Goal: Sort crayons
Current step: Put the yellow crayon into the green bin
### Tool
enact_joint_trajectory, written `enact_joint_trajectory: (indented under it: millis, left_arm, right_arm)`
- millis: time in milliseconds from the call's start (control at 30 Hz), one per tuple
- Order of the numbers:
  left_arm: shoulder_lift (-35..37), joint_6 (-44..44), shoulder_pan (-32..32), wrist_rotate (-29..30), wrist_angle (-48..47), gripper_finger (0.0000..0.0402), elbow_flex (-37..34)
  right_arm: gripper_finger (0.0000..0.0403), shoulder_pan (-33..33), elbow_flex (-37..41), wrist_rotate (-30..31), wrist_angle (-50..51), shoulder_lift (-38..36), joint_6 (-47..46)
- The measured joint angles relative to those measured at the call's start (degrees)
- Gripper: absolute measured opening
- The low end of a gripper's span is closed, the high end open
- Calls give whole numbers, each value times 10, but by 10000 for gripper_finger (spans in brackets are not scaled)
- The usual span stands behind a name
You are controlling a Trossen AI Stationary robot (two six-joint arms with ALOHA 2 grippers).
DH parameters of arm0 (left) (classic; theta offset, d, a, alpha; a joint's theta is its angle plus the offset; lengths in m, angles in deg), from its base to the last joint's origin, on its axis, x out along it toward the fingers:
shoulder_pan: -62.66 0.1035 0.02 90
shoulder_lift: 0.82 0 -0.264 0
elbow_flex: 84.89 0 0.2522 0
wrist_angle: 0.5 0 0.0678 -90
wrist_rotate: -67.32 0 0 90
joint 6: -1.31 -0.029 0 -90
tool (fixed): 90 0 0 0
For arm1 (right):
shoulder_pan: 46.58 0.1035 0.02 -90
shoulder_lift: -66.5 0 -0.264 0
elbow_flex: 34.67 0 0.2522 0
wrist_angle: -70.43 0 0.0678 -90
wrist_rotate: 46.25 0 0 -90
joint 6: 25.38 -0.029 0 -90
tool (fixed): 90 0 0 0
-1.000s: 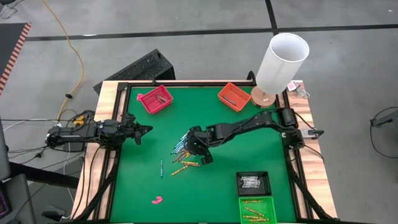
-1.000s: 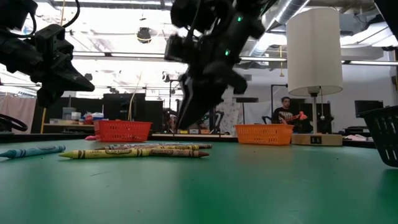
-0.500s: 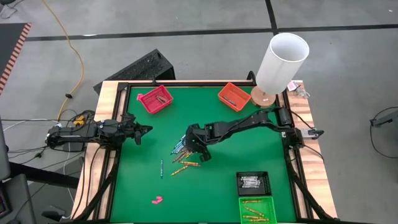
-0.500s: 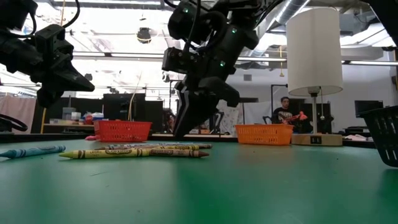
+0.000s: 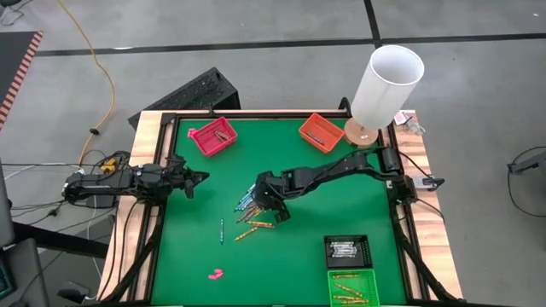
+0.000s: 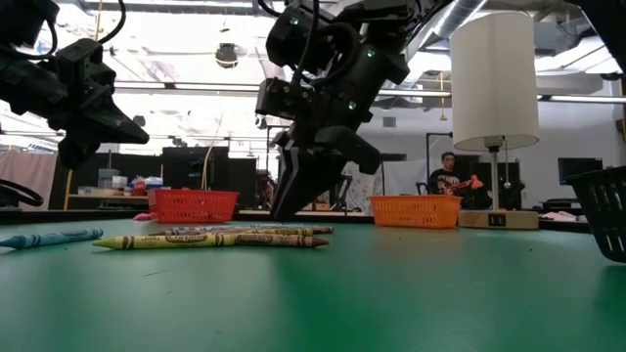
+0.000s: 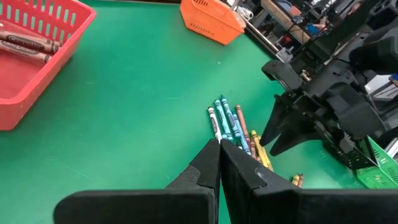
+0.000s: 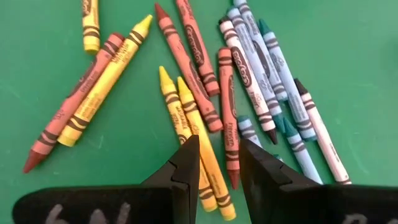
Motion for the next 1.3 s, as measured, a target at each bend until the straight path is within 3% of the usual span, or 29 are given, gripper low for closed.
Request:
enact_joint_trajectory:
  millis: [867,1100,1300]
  left_arm:
    - [0,0,0,5,0,0,0]
    - [0,-10,0,12,1,0,0]
    - [0,-9,0,11,1,0,0]
  right_arm:
    - [107,8,0,78,-18,0,0]
    - [107,-2,0,36,-118,0,-41]
    - [107,-26,0,-59,-86,0,-84]
